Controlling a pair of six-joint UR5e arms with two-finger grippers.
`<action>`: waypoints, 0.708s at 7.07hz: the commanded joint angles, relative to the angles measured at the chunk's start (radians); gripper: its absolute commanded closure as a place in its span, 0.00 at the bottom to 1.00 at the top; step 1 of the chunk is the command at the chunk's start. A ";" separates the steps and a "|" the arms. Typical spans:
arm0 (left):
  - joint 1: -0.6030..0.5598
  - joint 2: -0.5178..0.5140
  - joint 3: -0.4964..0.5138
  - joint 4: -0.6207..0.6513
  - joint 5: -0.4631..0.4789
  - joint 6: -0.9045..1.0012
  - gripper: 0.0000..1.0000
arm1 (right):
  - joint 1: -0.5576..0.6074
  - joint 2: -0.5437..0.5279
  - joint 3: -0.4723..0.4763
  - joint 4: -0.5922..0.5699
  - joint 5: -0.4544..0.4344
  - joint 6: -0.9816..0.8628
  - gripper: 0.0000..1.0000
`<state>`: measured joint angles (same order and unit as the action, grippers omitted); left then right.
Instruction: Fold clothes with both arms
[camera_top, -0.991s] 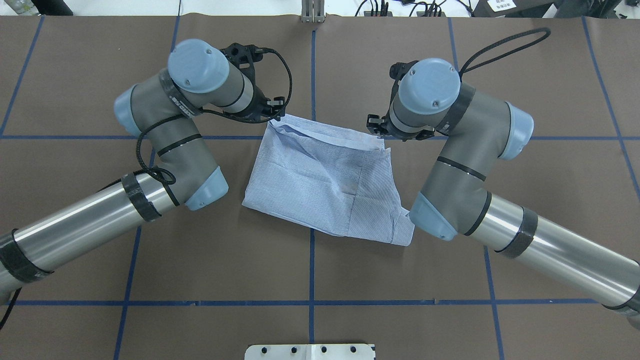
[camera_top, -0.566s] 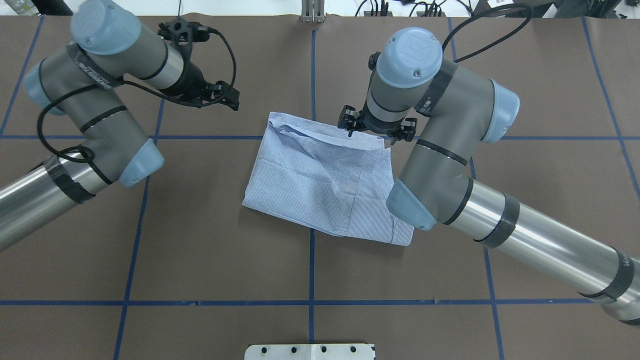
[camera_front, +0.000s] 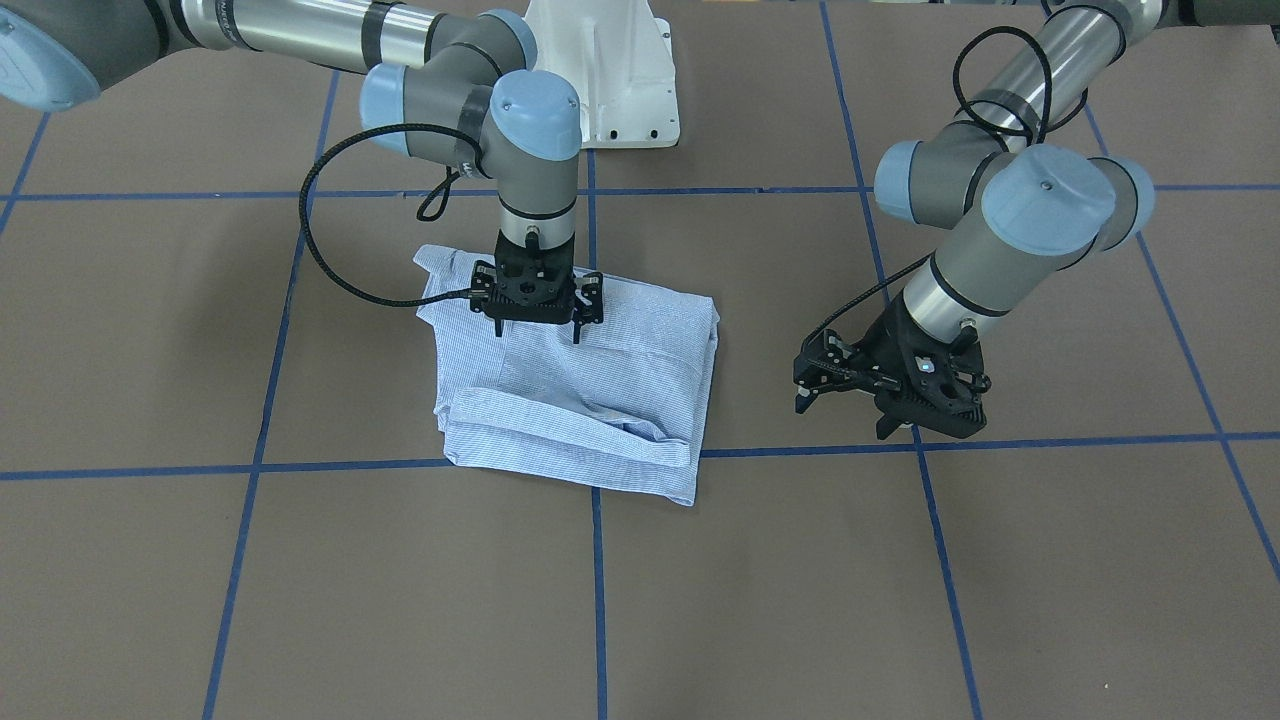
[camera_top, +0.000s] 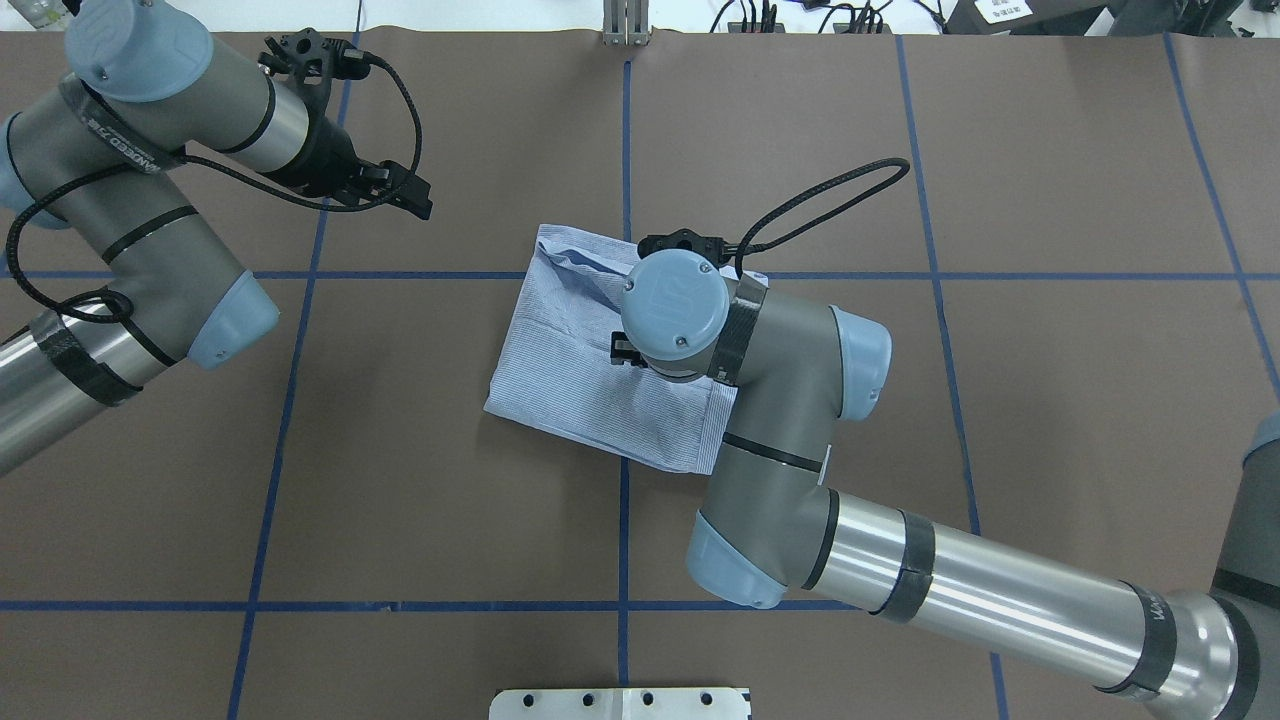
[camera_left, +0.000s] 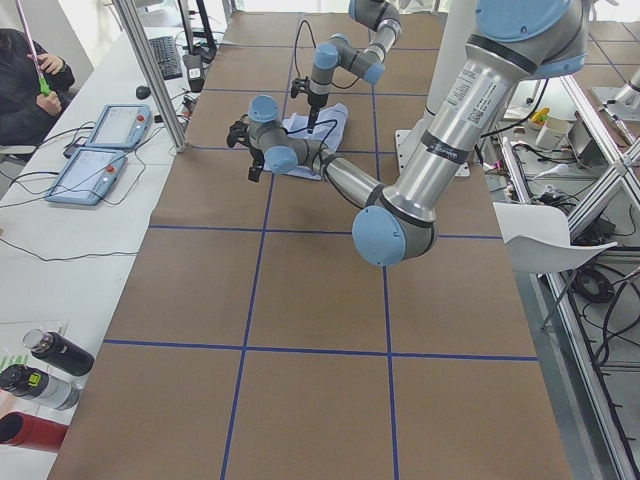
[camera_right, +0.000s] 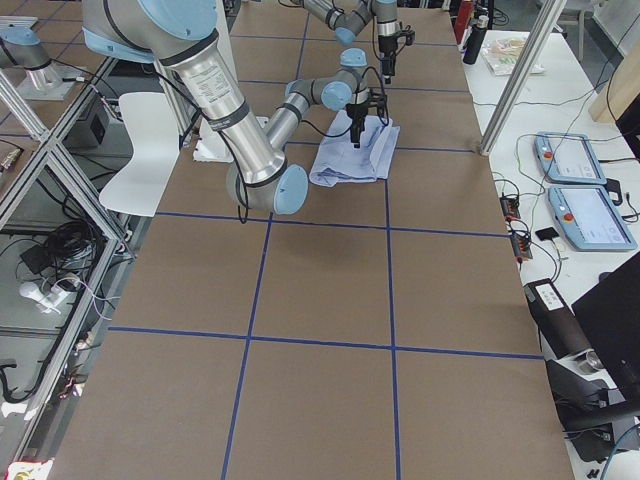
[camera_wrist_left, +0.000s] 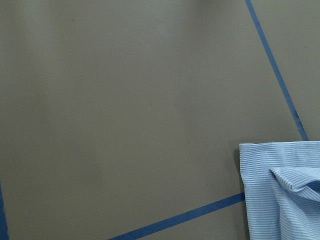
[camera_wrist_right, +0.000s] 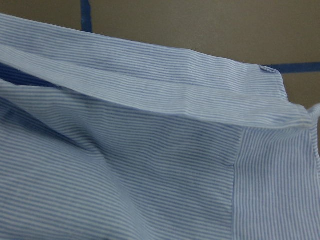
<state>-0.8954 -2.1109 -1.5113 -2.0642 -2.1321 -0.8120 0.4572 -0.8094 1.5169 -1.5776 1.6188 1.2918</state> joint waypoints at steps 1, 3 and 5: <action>-0.004 0.014 -0.006 -0.004 0.003 0.002 0.00 | 0.018 0.012 -0.227 0.310 -0.097 -0.049 0.00; -0.004 0.039 -0.024 -0.004 0.008 0.004 0.00 | 0.087 0.053 -0.305 0.369 -0.114 -0.077 0.00; 0.000 0.032 -0.027 -0.002 0.008 0.002 0.00 | 0.152 0.095 -0.323 0.366 -0.109 -0.150 0.00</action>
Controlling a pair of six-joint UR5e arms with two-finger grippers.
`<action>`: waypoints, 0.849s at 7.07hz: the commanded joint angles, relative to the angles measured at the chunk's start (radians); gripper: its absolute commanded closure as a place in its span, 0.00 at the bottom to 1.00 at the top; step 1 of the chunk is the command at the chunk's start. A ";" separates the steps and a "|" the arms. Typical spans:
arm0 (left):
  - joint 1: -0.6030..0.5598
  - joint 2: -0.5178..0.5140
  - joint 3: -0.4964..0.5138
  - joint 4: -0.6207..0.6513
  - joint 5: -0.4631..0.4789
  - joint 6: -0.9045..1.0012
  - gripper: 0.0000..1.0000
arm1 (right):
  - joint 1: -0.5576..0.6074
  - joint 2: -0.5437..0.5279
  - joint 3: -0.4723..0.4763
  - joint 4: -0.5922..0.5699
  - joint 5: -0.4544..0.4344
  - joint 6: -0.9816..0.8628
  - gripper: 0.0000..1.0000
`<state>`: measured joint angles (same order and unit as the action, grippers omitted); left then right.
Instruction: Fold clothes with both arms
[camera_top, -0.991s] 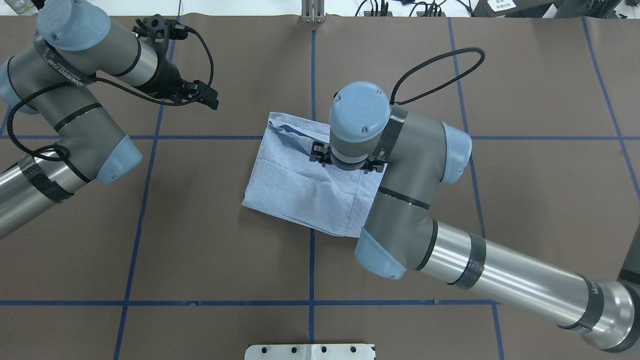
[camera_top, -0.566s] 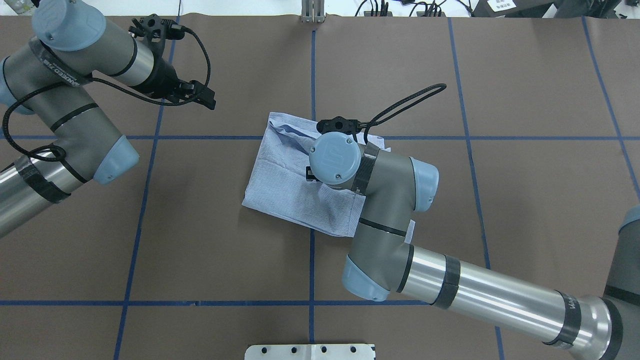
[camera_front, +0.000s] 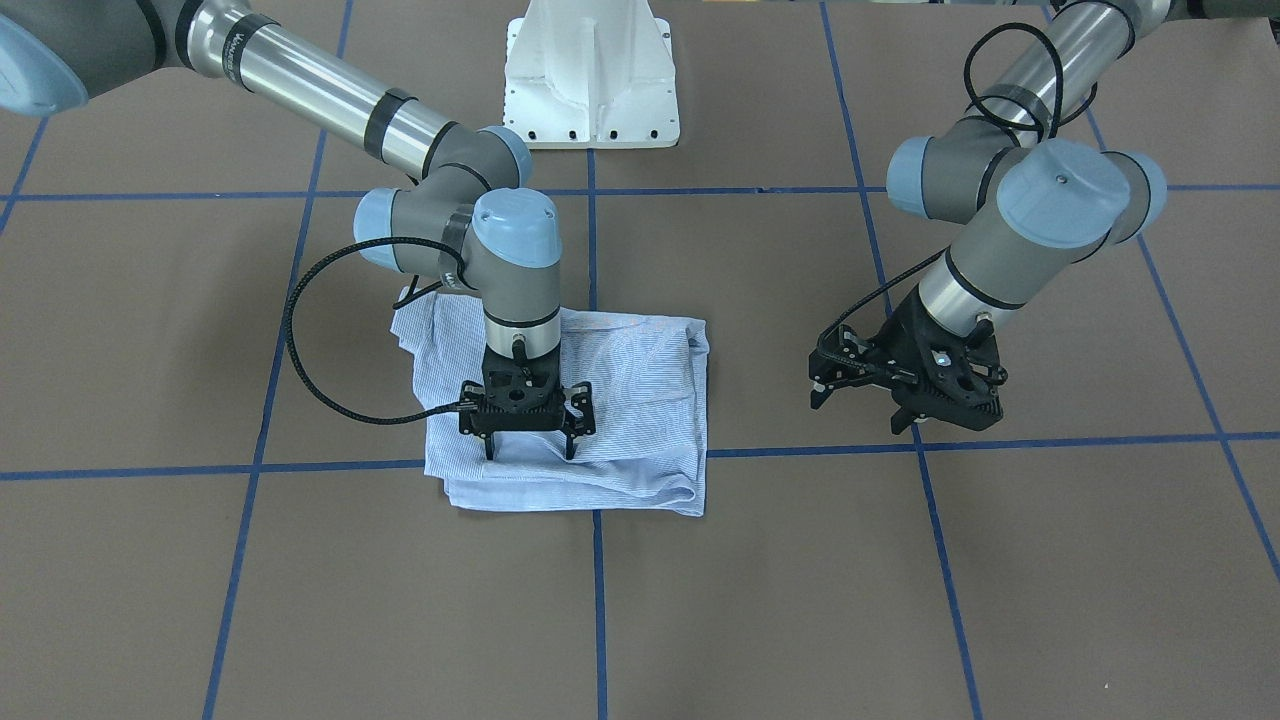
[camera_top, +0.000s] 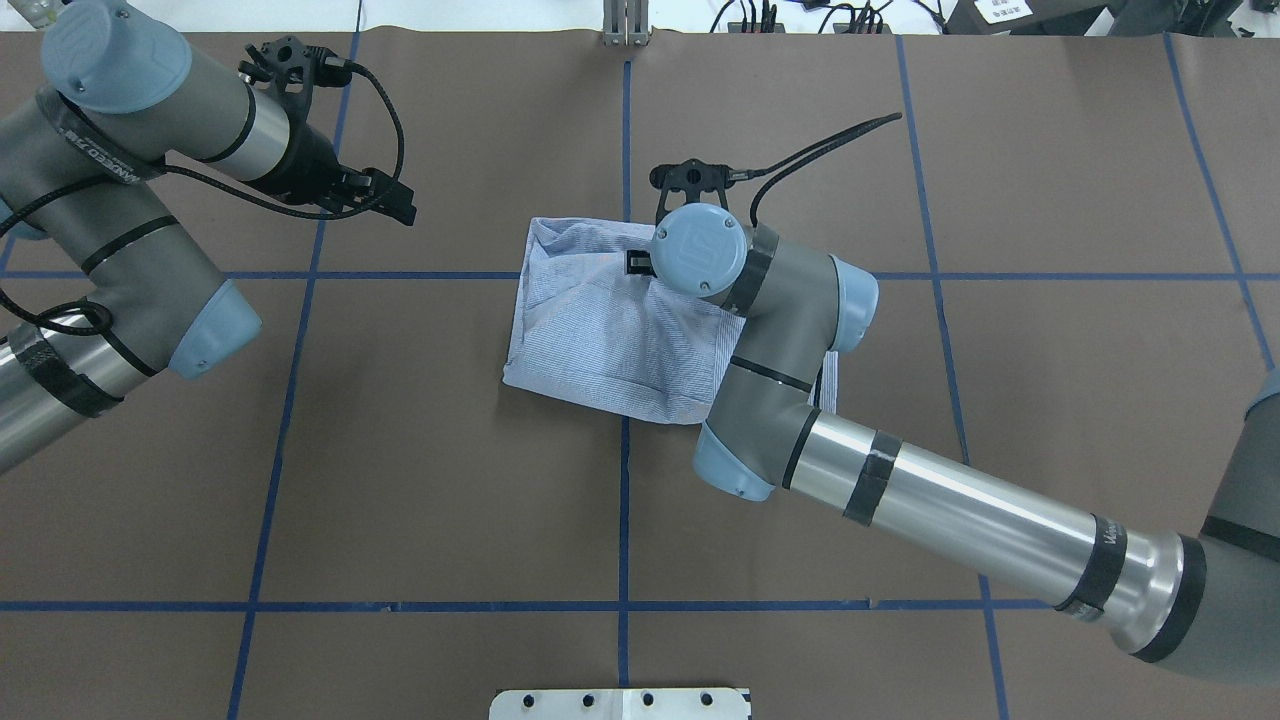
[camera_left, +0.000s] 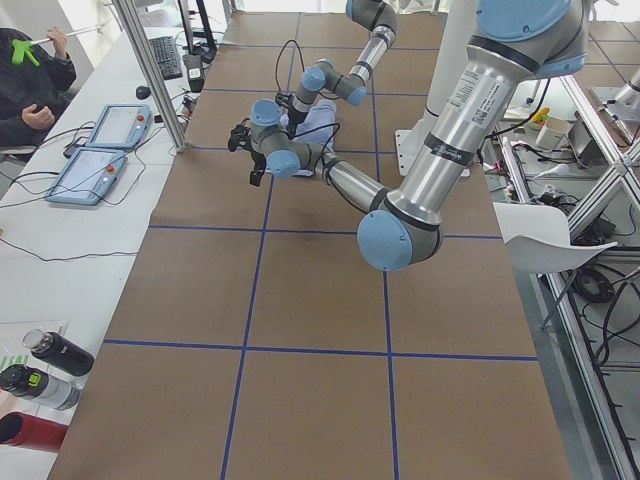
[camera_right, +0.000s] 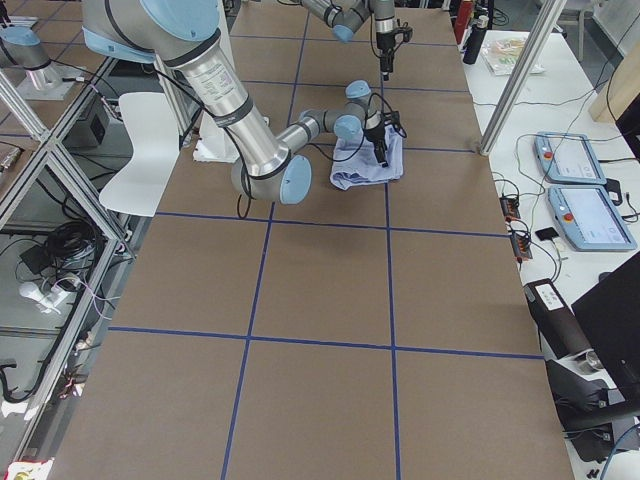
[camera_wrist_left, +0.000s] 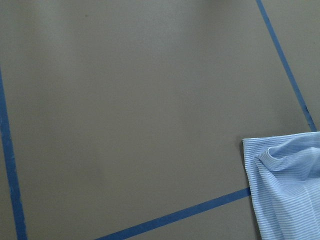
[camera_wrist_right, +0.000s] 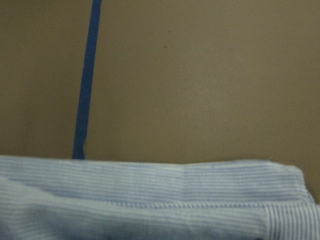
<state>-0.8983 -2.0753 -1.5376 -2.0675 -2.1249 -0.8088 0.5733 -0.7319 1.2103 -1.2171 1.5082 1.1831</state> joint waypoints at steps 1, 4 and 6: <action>0.002 -0.005 -0.006 0.001 -0.001 -0.007 0.00 | 0.054 0.019 -0.018 0.005 0.007 -0.048 0.00; -0.019 0.021 -0.054 0.015 -0.006 0.000 0.00 | 0.205 0.032 0.006 -0.141 0.347 -0.179 0.00; -0.097 0.107 -0.227 0.242 -0.009 0.215 0.00 | 0.319 -0.093 0.294 -0.466 0.472 -0.416 0.00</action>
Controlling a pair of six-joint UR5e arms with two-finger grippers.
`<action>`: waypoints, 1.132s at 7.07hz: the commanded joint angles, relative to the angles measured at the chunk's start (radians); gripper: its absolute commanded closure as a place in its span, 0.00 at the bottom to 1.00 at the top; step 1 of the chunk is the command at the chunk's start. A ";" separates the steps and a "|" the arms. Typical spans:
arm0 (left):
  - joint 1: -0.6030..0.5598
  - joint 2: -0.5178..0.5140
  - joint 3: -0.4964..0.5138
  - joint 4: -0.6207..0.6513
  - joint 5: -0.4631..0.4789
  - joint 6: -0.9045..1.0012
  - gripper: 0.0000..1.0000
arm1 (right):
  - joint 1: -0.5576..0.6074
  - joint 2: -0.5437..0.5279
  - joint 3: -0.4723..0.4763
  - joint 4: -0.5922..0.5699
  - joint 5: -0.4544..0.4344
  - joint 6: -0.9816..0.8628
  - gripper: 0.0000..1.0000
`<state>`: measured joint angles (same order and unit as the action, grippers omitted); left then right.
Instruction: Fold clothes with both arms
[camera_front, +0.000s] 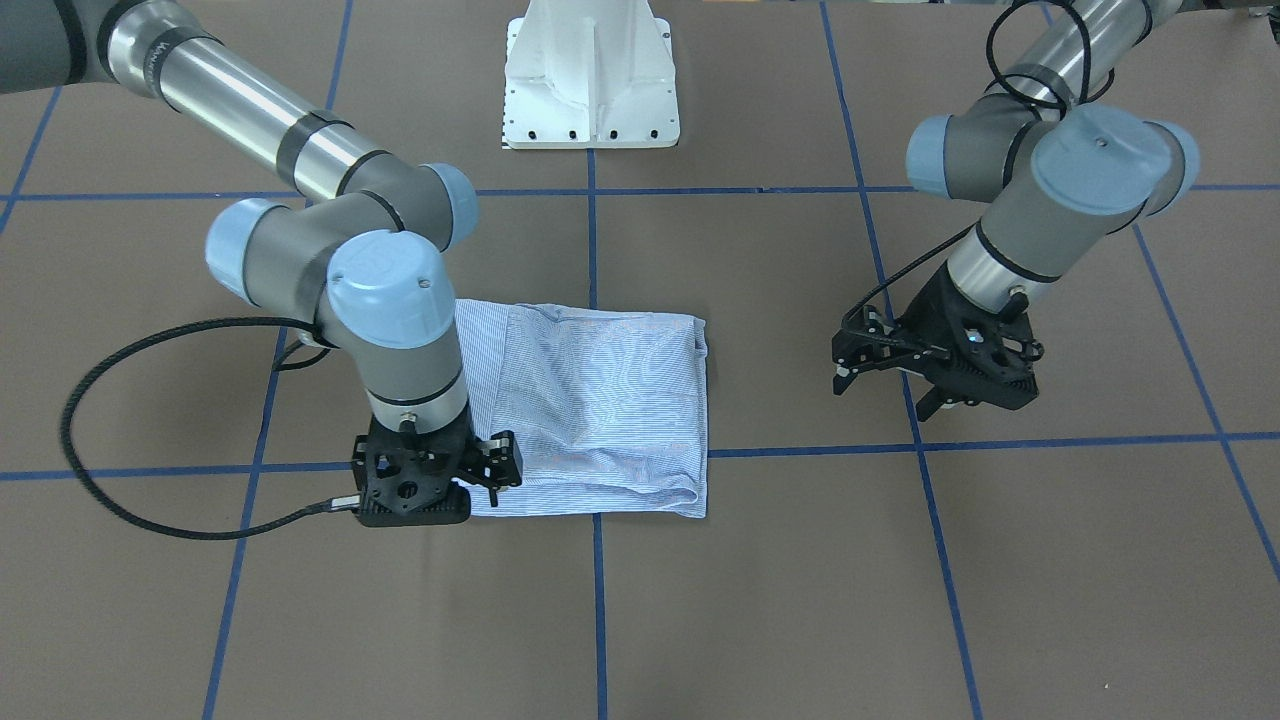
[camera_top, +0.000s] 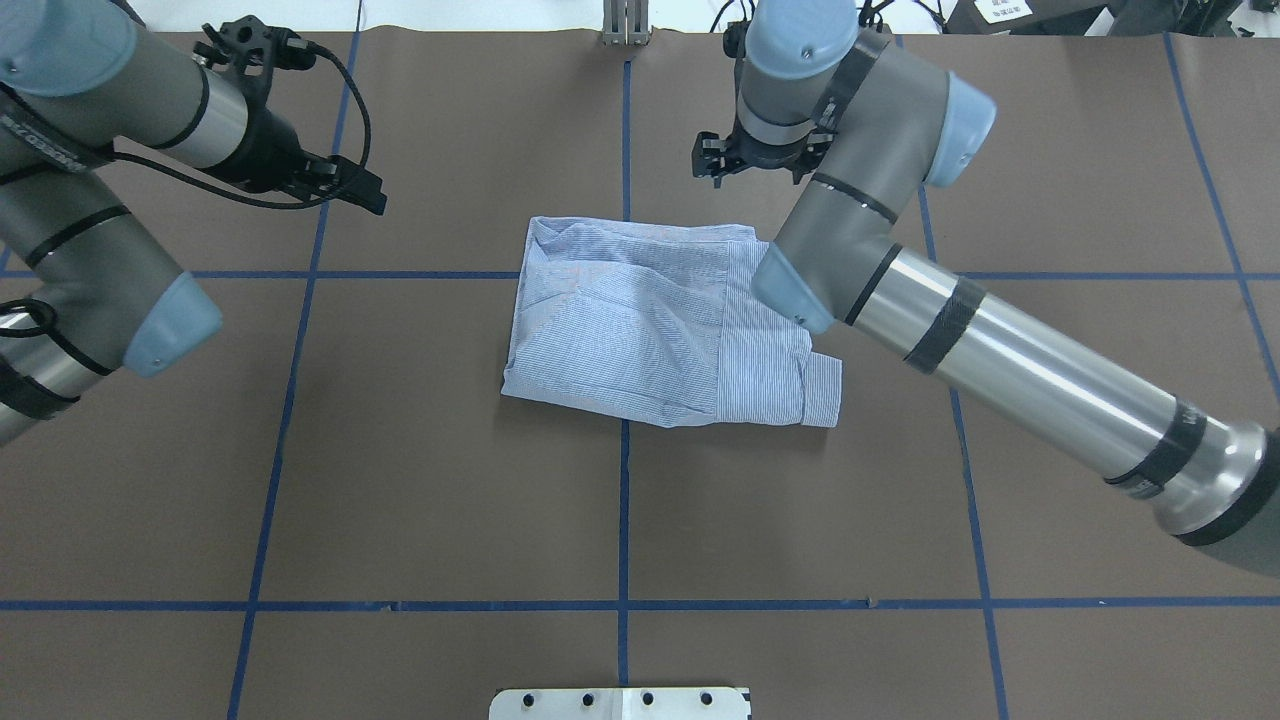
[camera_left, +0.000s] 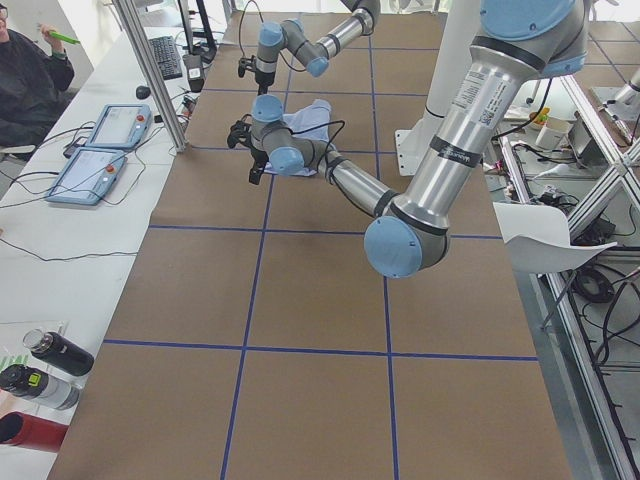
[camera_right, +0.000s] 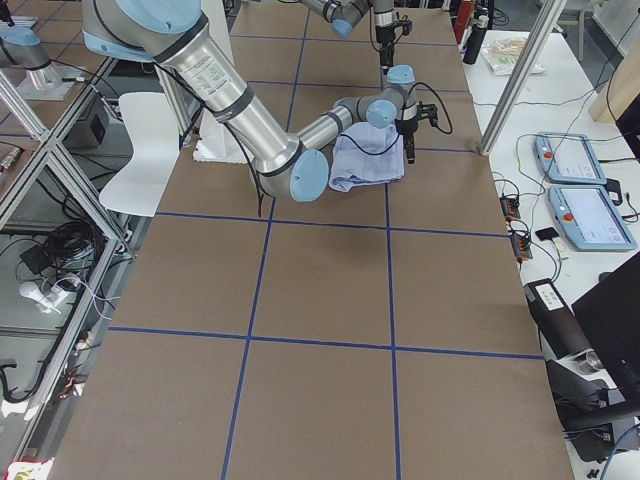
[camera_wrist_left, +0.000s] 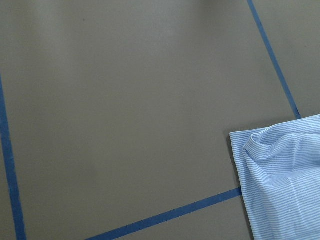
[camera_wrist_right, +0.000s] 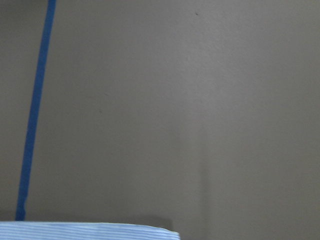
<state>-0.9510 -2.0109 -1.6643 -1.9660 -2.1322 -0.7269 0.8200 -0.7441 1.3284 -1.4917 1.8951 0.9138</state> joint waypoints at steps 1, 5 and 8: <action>-0.107 0.090 -0.170 0.247 0.000 0.299 0.00 | 0.140 -0.210 0.351 -0.269 0.119 -0.290 0.00; -0.449 0.410 -0.173 0.246 -0.106 0.669 0.00 | 0.417 -0.694 0.564 -0.262 0.293 -0.756 0.00; -0.553 0.466 -0.106 0.243 -0.103 0.705 0.00 | 0.689 -1.025 0.565 -0.076 0.433 -1.033 0.00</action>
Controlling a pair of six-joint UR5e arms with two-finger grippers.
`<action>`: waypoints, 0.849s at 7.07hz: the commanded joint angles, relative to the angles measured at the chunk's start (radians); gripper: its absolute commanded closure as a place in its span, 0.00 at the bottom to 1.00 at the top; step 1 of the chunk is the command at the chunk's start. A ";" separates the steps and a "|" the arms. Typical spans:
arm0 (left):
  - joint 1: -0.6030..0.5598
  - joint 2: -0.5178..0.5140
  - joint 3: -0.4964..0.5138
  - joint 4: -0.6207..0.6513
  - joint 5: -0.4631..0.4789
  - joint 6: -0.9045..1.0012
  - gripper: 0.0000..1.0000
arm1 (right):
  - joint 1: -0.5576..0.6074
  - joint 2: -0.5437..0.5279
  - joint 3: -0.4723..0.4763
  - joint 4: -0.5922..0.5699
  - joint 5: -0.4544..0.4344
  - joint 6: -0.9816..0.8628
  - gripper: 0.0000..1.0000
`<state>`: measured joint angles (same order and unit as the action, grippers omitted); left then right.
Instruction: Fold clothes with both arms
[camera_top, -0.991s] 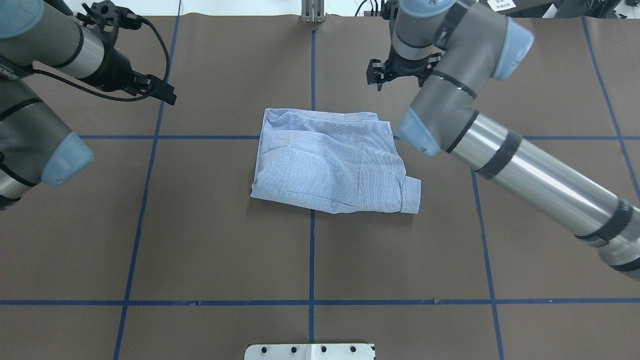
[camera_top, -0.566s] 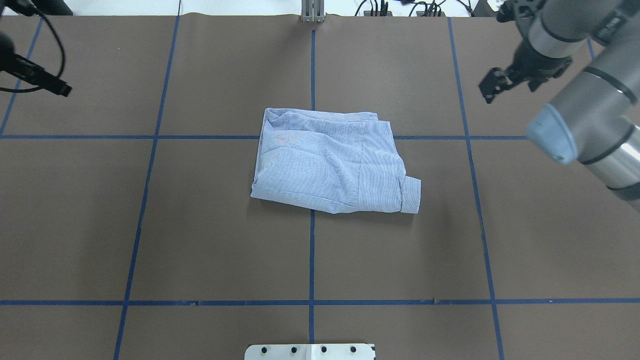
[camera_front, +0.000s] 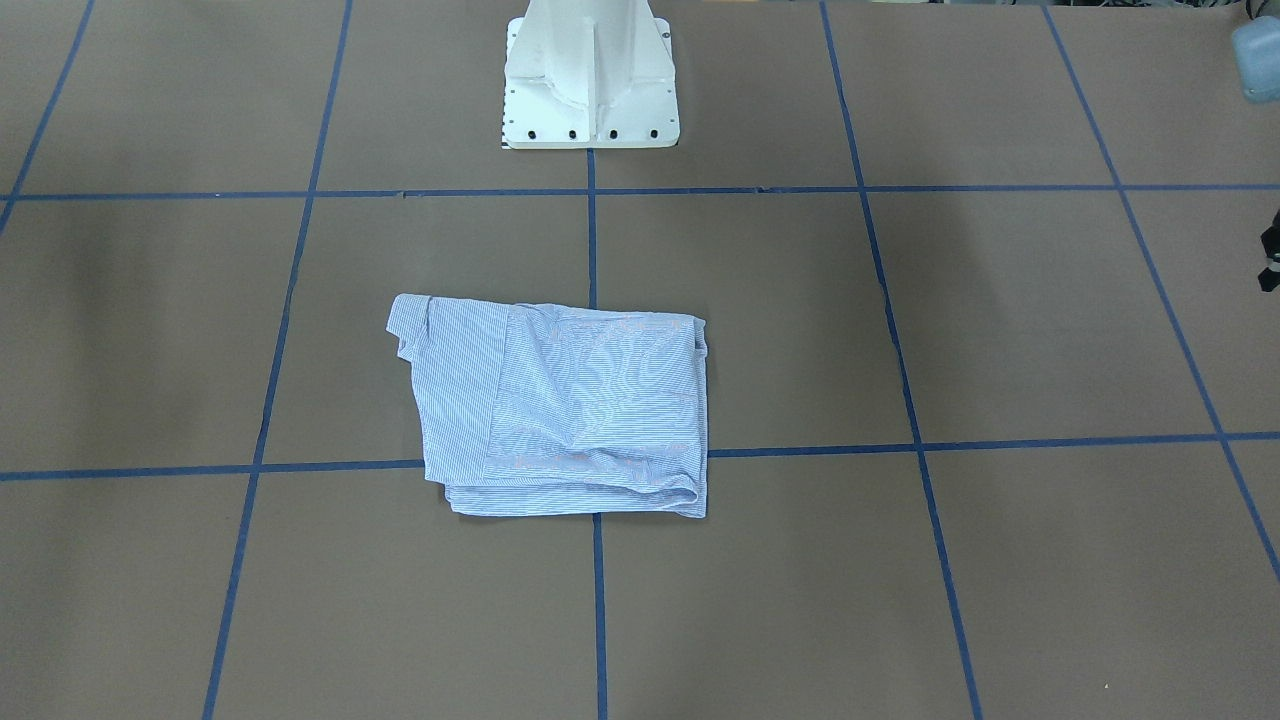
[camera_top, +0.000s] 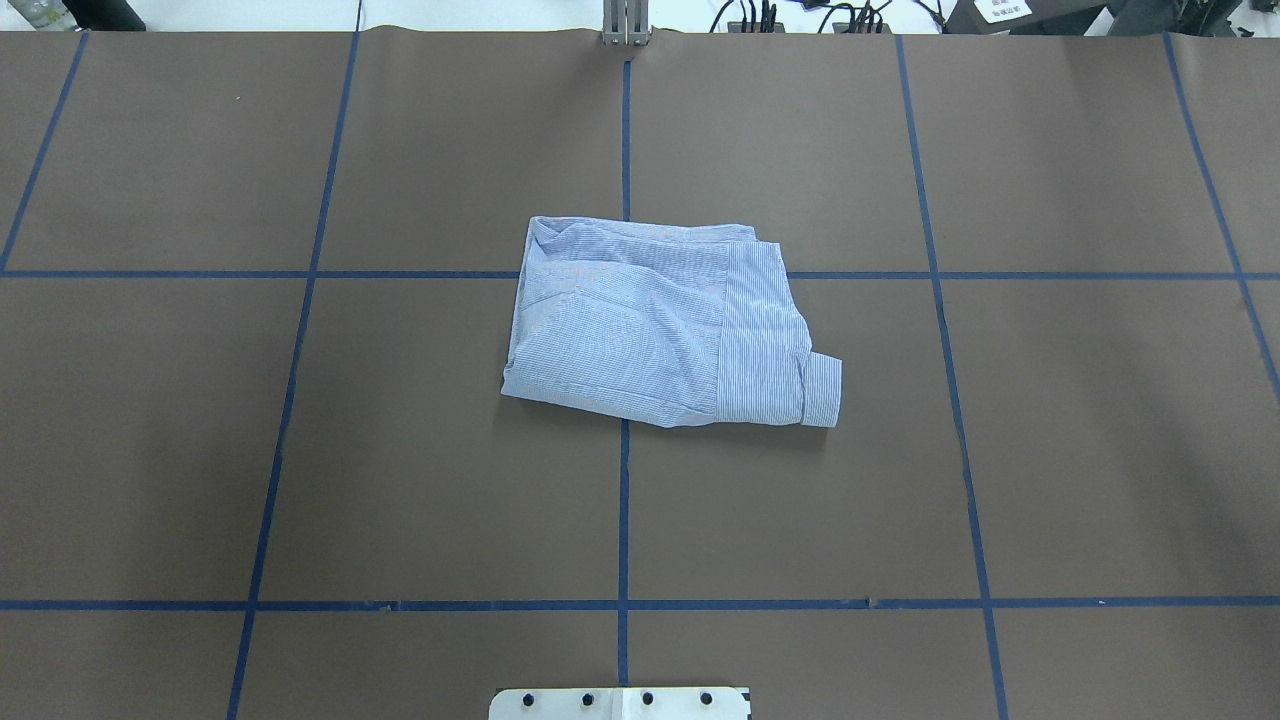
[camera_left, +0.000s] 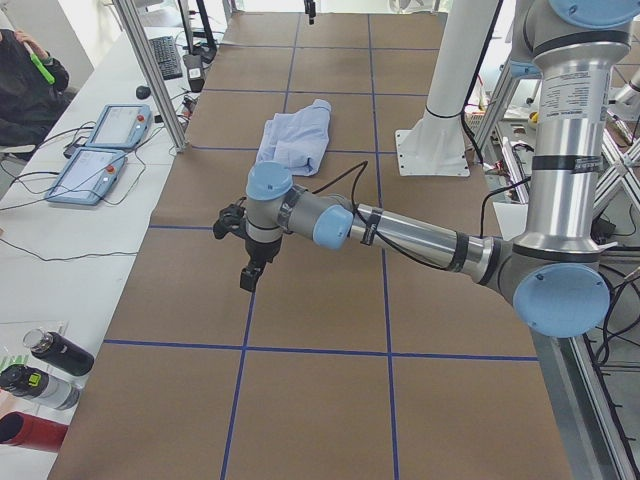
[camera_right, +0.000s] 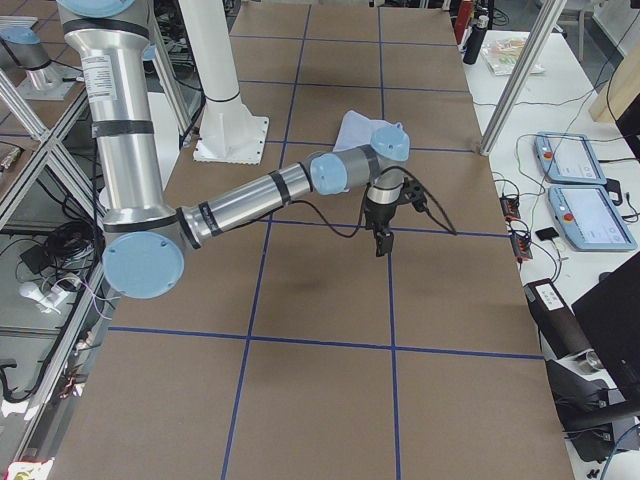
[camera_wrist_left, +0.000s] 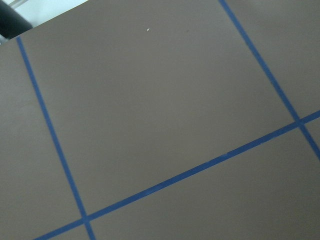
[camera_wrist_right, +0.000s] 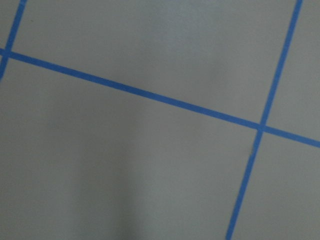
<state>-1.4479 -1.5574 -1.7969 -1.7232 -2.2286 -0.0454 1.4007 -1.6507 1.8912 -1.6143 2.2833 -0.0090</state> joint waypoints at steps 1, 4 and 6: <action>-0.066 0.064 0.025 0.005 -0.009 0.097 0.00 | 0.160 -0.153 -0.003 0.036 0.042 -0.133 0.00; -0.080 0.083 -0.002 0.079 -0.080 0.085 0.00 | 0.164 -0.190 -0.035 0.047 0.022 -0.118 0.00; -0.078 0.106 -0.007 0.079 -0.086 0.085 0.00 | 0.162 -0.193 -0.031 0.048 0.024 -0.117 0.00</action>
<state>-1.5270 -1.4645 -1.8031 -1.6461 -2.3096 0.0398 1.5637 -1.8406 1.8587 -1.5676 2.3063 -0.1277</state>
